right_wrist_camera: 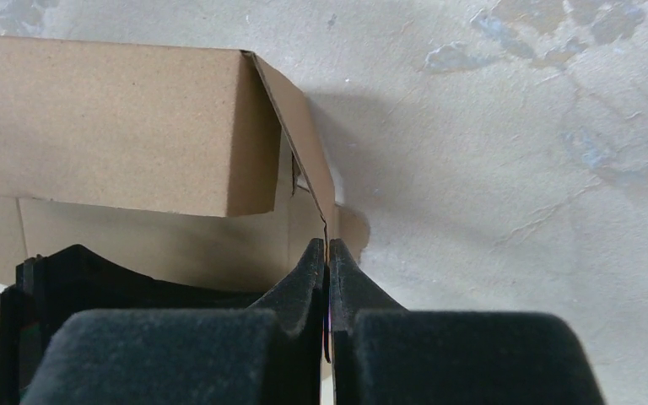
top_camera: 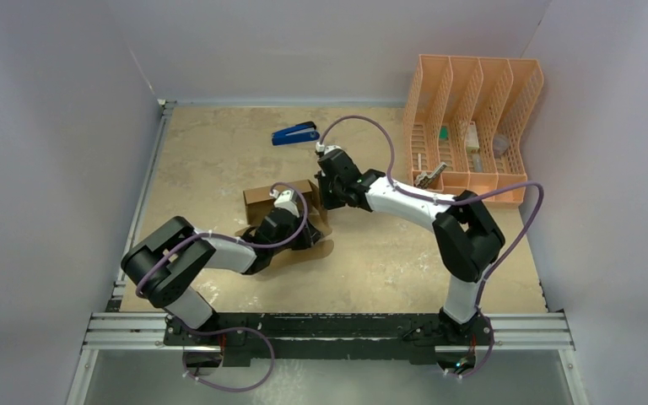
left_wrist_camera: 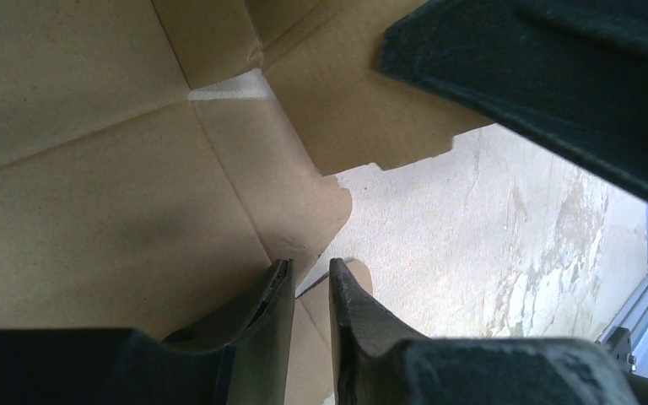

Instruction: Fold the paper box

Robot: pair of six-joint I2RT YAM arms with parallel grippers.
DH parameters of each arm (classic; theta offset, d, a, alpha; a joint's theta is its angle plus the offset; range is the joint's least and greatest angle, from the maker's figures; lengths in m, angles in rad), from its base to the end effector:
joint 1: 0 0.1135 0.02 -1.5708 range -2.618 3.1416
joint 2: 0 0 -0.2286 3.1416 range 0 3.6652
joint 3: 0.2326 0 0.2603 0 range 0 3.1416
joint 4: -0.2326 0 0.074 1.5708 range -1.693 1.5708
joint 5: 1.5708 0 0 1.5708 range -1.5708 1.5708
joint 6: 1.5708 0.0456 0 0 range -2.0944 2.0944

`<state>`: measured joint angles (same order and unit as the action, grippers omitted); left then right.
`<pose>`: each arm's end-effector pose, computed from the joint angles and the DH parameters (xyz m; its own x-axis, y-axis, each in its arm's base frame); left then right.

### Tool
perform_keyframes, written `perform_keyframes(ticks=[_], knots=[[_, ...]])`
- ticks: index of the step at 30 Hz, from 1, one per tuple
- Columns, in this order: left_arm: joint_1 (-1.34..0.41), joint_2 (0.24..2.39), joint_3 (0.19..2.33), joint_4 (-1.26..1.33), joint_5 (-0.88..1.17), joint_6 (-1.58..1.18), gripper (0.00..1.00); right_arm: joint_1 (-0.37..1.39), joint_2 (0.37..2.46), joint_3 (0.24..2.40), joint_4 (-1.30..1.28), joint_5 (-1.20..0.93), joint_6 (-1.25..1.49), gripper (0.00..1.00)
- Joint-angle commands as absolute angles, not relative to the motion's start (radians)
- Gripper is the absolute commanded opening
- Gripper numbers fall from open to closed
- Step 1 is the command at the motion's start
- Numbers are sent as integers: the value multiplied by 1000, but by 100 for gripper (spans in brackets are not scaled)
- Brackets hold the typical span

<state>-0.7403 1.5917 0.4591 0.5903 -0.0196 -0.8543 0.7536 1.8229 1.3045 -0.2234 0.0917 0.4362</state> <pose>0.2140 -0.1943 0.0764 -0.7495 -0.3365 -0.5701 0.1474 0.7547 -0.6393 0.3053 0.2808 0.1808 -0.7136 -0.0927 -0.6944 -0.3648 0.8954 0.2554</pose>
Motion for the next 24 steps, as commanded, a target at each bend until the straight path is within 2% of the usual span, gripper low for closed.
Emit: perform_keyframes(ticks=[1,10,16,19,21,24], knots=[[-741,1556,435,655,12,-881,22,785,1812,1291,-132,139,522,0],[-738,1463,395,658,9,-908,24,871,1851,1308,-133,257,605,0],[-719,1199,419,384,-96,-900,45,908,1871,1315,-176,356,609,0],[-697,1035,473,179,-167,-867,53,912,1871,1314,-182,375,605,0],[-651,968,529,25,-214,-838,58,913,1870,1319,-184,378,598,0],[-497,927,608,-163,-176,-786,63,916,1868,1328,-185,376,587,0]])
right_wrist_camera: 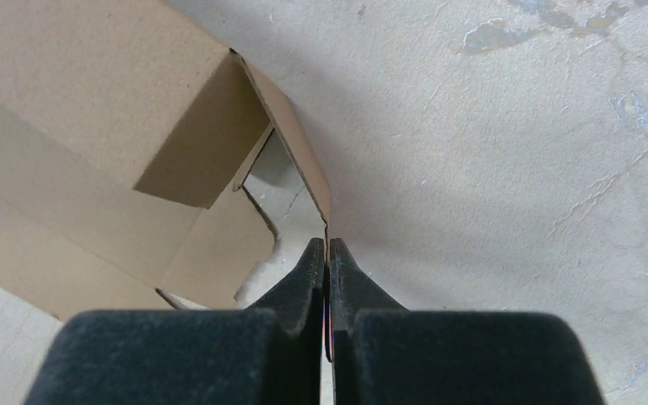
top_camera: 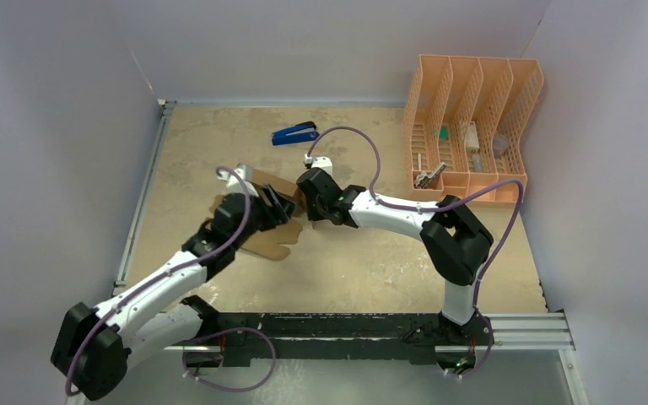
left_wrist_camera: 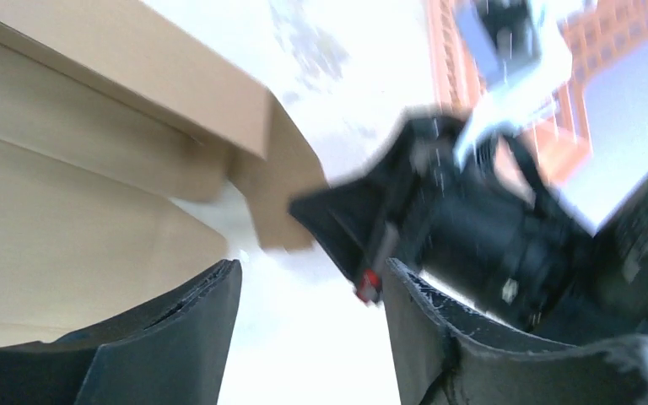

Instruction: Fold the paper box

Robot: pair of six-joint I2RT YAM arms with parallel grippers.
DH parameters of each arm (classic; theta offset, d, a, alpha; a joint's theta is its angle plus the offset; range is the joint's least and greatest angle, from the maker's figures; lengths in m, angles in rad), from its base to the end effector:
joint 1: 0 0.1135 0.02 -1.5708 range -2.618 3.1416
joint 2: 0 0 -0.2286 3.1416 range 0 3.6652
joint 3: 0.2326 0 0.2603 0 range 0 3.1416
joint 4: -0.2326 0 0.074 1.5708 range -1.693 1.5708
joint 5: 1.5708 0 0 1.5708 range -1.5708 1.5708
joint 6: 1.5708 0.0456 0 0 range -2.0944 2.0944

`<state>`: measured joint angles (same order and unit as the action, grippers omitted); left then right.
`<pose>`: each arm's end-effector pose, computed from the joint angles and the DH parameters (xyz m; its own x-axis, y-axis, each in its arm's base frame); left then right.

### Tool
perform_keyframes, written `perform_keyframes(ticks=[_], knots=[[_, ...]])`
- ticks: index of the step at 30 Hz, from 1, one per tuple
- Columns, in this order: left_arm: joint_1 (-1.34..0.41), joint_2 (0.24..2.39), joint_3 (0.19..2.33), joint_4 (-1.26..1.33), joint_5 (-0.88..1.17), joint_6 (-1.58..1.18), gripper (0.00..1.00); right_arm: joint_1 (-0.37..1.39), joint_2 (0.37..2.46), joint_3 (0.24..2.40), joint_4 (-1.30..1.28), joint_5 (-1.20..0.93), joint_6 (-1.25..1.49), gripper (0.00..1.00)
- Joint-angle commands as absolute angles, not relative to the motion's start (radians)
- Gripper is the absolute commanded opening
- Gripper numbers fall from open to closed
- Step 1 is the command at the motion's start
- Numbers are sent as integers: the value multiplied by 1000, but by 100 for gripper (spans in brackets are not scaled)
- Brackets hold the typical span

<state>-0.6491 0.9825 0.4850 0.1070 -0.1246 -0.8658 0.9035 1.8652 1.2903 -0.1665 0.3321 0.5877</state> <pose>0.2063 -0.1494 0.1901 -0.5836 -0.5058 -0.6353 0.0984 0.7325 -0.6736 0.2703 0.3191 0.1658 -0.6770 -0.0123 -0.7359 -0.2624 0.9382 0.2257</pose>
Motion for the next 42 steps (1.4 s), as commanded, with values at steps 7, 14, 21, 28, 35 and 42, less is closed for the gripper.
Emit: perform_keyframes(ticks=[7,14,21,28,35,42], knots=[[-249,1039,832,-358,-174,-580,74,918,1859,1345,-193,378,540,0],[-92,1322,1070,-372,-98,-476,80,918,1839,1326,-173,358,478,0],[-40,1573,1183,-303,113,-475,74,918,1833,1328,-172,343,446,0],[-40,1639,1178,-253,205,-470,69,917,1833,1368,-218,318,422,0],[-40,1608,1098,-237,220,-489,47,916,1836,1421,-257,316,410,0],[-41,1517,977,-201,261,-552,43,903,1879,1553,-399,286,482,0]])
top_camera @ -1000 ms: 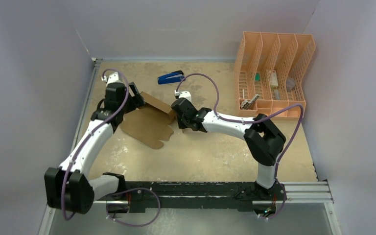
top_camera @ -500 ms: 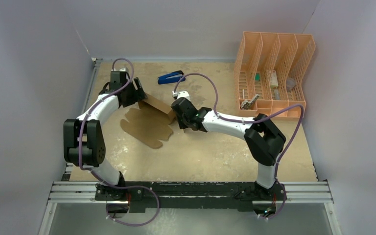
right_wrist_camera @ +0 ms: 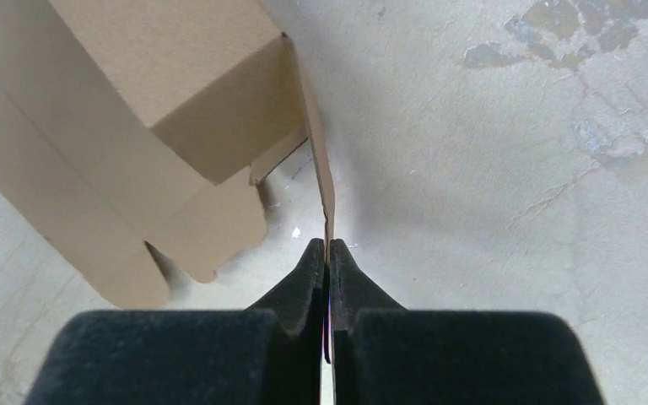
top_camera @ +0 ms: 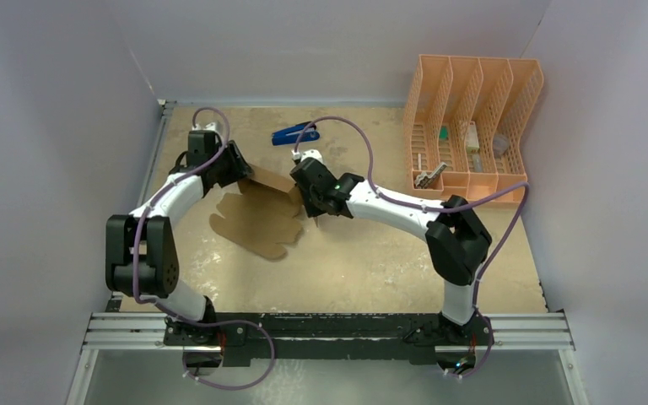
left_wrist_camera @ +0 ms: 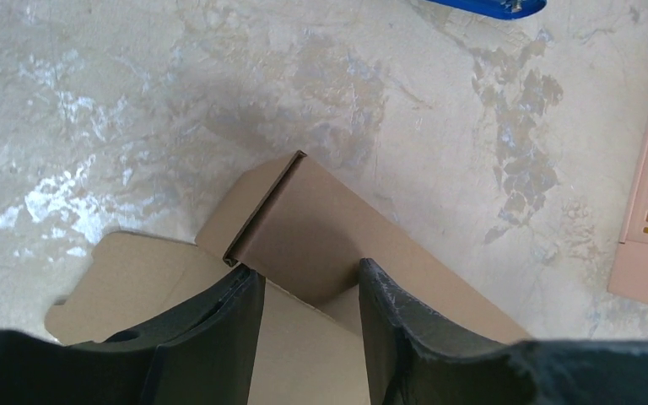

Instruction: Fold the paper box

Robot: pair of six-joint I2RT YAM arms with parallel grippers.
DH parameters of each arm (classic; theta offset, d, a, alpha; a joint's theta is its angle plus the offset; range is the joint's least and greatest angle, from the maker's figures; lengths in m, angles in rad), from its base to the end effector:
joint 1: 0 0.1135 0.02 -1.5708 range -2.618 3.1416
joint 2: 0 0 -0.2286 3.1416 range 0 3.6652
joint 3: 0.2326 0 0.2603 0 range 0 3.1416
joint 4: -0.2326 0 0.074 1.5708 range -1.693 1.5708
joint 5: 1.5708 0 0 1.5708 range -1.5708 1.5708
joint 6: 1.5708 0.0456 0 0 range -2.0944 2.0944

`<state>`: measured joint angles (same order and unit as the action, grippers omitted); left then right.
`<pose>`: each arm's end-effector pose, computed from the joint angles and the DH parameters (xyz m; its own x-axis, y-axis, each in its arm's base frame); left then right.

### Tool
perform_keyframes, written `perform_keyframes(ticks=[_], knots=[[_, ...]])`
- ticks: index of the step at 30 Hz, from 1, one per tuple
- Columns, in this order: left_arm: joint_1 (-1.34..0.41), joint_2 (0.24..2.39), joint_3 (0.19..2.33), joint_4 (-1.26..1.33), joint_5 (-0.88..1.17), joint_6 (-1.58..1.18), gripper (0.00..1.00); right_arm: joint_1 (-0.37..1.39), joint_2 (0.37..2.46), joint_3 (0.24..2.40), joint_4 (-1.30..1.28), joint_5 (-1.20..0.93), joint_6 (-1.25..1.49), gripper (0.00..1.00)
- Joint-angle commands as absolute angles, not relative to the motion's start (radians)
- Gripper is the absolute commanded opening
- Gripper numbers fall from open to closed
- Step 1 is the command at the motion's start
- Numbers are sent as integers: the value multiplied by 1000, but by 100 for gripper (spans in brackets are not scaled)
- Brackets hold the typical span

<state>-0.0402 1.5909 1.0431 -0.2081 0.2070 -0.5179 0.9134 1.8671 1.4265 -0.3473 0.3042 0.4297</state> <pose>0.3577 -0.0238 0.1800 -0.6890 -0.4572 -0.5624 -0.1753 0.8581 -0.4827 0.2701 0.3275 0.1951 -0.6546 -0.1976 -0.7297 -0.3888 0.9158 0.1008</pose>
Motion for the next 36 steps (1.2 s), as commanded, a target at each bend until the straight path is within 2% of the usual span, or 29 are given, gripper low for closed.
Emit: perform_keyframes(ticks=[1,16,24,31,36], knots=[[-41,1507,961,-192,270,-562,43,899,1888,1573,-428,285,503,0],[-153,1399,793,-92,293,-695,39,862,1976,1663,-543,292,701,0],[-187,1362,764,-95,279,-726,38,861,1985,1595,-519,368,769,0],[-120,1316,913,-282,245,-633,55,861,1965,1552,-492,406,729,0],[-38,1355,1114,-397,152,-538,67,861,1953,1545,-484,421,693,0]])
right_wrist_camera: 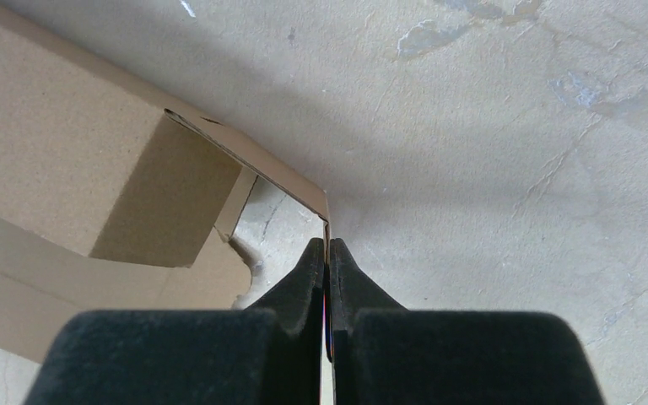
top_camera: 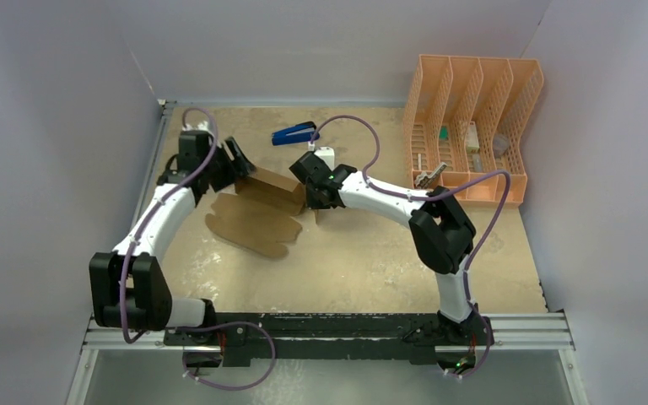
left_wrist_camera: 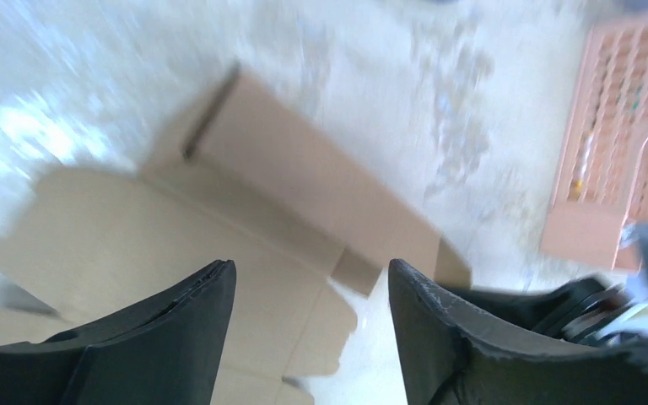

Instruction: Fold the paper box

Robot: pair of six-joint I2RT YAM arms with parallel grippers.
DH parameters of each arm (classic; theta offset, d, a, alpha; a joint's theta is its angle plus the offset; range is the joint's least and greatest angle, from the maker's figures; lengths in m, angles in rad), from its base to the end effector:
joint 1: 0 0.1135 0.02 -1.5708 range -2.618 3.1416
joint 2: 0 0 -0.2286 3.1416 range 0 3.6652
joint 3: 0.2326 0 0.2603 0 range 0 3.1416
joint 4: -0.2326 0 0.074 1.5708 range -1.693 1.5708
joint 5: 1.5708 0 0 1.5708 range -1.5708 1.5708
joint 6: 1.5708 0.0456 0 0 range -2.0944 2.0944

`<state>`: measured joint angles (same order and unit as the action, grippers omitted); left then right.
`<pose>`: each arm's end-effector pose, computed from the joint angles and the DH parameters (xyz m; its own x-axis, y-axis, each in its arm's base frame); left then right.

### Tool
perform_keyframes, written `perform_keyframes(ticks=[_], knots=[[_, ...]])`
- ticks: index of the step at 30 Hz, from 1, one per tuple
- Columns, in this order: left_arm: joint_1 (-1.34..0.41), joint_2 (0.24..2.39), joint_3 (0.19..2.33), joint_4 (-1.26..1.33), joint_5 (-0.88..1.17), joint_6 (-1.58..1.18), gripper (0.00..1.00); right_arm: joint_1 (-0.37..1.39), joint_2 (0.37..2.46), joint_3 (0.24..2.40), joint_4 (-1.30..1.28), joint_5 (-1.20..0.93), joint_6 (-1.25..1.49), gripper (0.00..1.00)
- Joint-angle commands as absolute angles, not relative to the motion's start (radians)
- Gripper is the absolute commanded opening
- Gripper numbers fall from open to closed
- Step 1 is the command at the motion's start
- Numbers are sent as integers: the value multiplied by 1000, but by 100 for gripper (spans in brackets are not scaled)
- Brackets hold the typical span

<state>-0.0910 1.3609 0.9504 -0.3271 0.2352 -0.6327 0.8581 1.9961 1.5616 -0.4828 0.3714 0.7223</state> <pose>0.3139 -0.0393 0.2114 -0.6939 -0.5141 -0.5042 -0.1862 0.8045 -0.5640 0.3003 0.3222 0.1770 -0.7602 0.0625 -0.6467 -0.0775 0.9795 0.1857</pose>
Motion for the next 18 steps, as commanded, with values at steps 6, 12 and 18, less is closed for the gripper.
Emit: perform_keyframes(ticks=[6,12,18], knots=[[20,1509,1237,-369,134,-534,69,861,1951,1546,-480,424,665,0],[30,1584,1259,-400,170,-507,68,861,1943,1555,-488,425,646,0],[32,1564,1160,-363,159,-516,65,861,1939,1566,-473,433,622,0]])
